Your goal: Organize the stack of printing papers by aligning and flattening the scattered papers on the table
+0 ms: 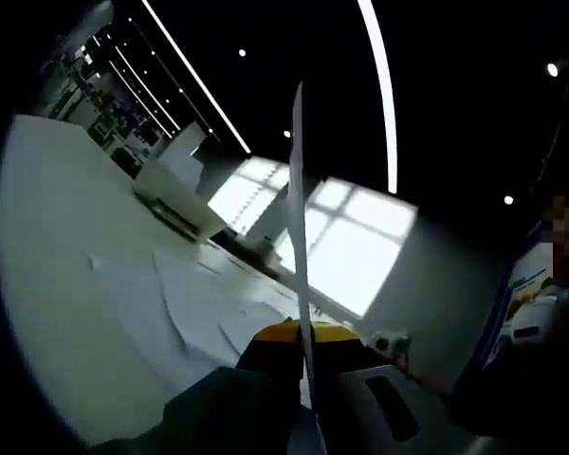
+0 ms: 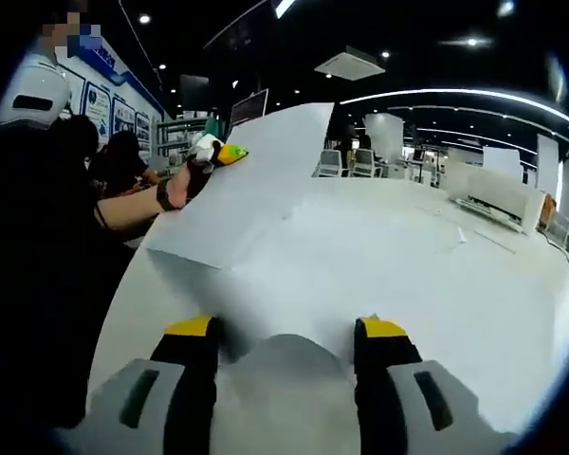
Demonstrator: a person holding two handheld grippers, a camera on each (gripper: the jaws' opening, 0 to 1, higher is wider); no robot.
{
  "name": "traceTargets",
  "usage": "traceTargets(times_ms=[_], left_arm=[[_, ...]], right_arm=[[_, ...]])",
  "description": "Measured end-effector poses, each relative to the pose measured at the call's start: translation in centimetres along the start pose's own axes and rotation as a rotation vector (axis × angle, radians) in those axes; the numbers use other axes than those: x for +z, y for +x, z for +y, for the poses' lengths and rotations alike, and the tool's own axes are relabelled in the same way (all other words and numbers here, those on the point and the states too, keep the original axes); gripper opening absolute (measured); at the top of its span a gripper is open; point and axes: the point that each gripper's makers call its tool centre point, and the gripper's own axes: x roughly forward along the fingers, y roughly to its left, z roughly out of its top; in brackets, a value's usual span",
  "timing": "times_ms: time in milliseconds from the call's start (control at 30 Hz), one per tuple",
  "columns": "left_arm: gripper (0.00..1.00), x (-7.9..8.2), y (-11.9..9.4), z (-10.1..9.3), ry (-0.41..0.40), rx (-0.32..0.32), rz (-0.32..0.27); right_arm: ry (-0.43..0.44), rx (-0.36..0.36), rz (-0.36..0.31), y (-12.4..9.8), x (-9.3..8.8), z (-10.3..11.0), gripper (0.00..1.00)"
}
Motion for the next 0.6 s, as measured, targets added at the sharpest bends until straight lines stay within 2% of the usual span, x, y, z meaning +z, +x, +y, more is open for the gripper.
traceTargets(times_ms=[167,233,267,333,467,600], left_arm=[[0.05,0.1,-0.1,0.2,-0.001,0.001,-0.001],[0.05,0.2,-0.1,0.3,-0.002,0.001,-0.003],[0.05,0.2,-0.2,0.4,-0.004,0.001,-0.005],[0.05,0.3,-0.2,0.4,-0.006,0.0,-0.008],[0.05,0.3,-0.2,0.3,-0.01,-0.001,-0.01],[0.05,0.3,-0.2,0.3,-0.011,-0.001,-0.012]], right_arm=[[0.016,-0.041,-0.003,-0.3,0.3,-1.2,0.32],[0.019,-0.048,-0.004,-0.3,0.4,-1.3,0.3],[0.03,-0.064,-0.003,-0.4,0.4,-1.5,0.26],[0.056,-0.104,0.001,-0.6,0.3,-2.3,0.11],[0.133,-0.086,-0.007,-0.7,0.3,-2.2,0.11],[0.134,-0.074,-0.012,-0.6,0.2,-1.9,0.12]])
